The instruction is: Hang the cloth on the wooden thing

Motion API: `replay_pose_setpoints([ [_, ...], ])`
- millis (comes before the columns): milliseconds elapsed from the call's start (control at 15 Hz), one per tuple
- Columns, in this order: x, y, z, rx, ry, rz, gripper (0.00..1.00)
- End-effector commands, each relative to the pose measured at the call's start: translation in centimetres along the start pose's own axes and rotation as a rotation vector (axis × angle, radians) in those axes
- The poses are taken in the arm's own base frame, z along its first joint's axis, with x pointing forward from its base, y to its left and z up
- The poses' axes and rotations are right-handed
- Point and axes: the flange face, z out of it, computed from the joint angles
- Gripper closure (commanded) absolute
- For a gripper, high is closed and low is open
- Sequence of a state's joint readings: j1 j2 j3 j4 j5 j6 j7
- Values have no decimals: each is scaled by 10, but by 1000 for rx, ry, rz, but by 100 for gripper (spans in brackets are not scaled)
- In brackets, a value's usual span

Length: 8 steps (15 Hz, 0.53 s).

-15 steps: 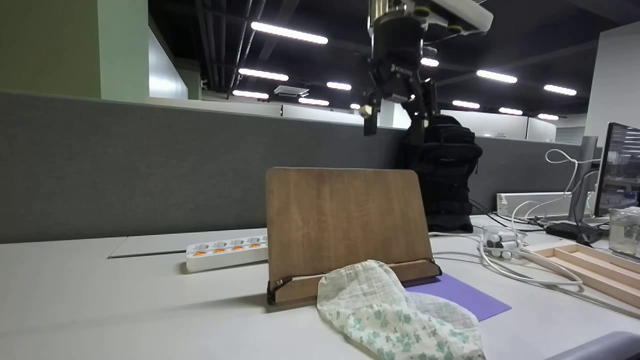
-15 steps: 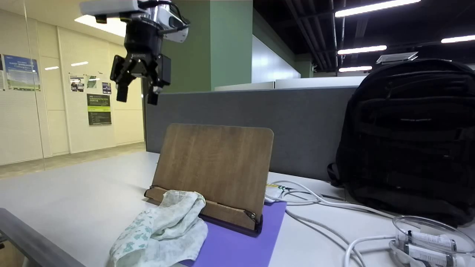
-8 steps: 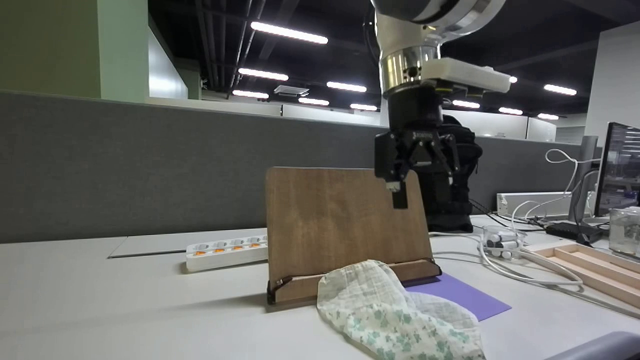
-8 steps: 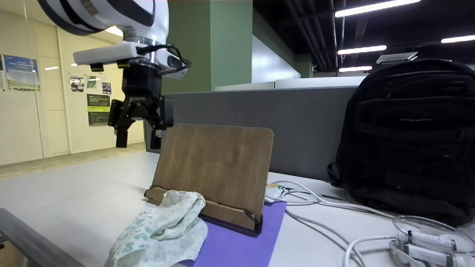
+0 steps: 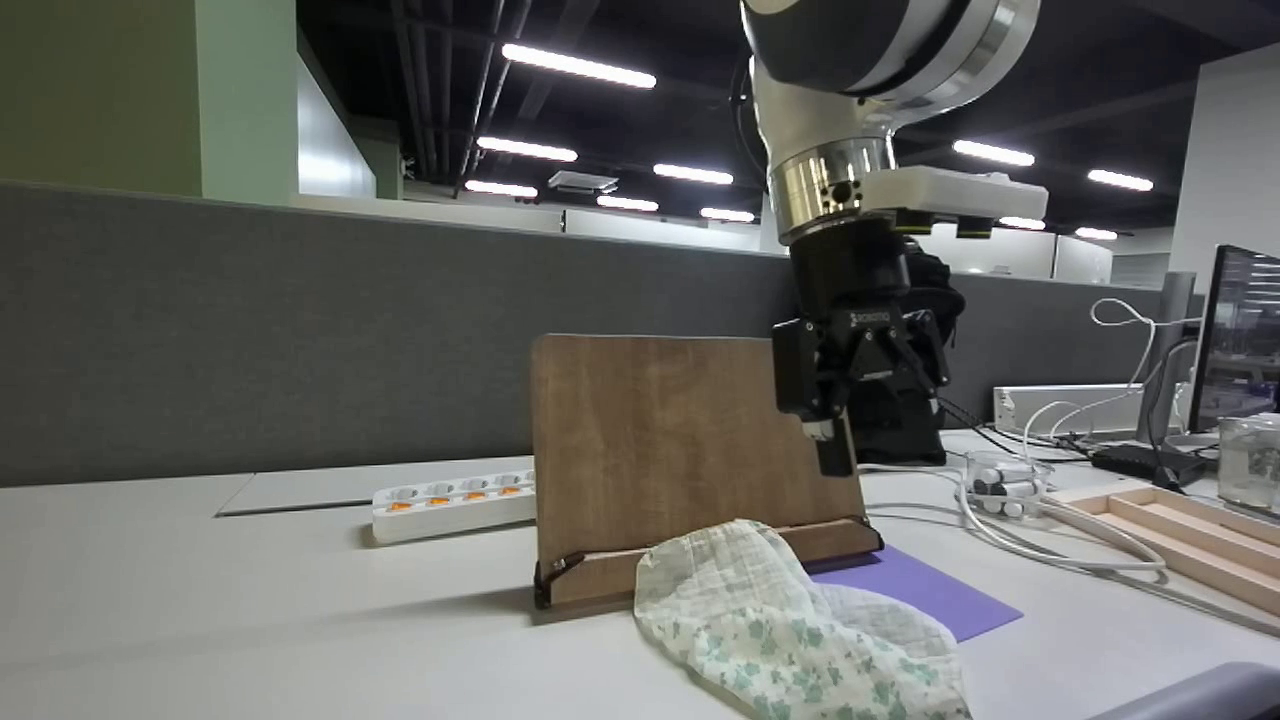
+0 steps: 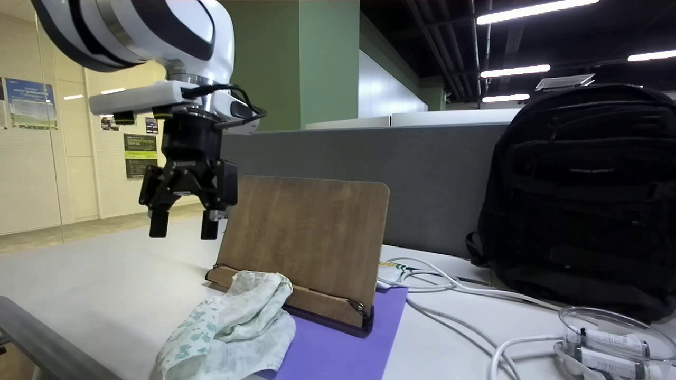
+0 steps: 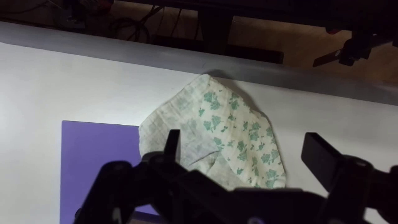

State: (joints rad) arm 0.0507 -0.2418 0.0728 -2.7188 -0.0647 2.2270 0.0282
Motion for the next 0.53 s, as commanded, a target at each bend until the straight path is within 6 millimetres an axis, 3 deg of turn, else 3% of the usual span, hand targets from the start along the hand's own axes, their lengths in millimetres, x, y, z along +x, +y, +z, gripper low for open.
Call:
replay_pose_setpoints([
  [0,0,1,6,-77,29,11,0],
  [467,10,2,52,-84,65,-47,0],
])
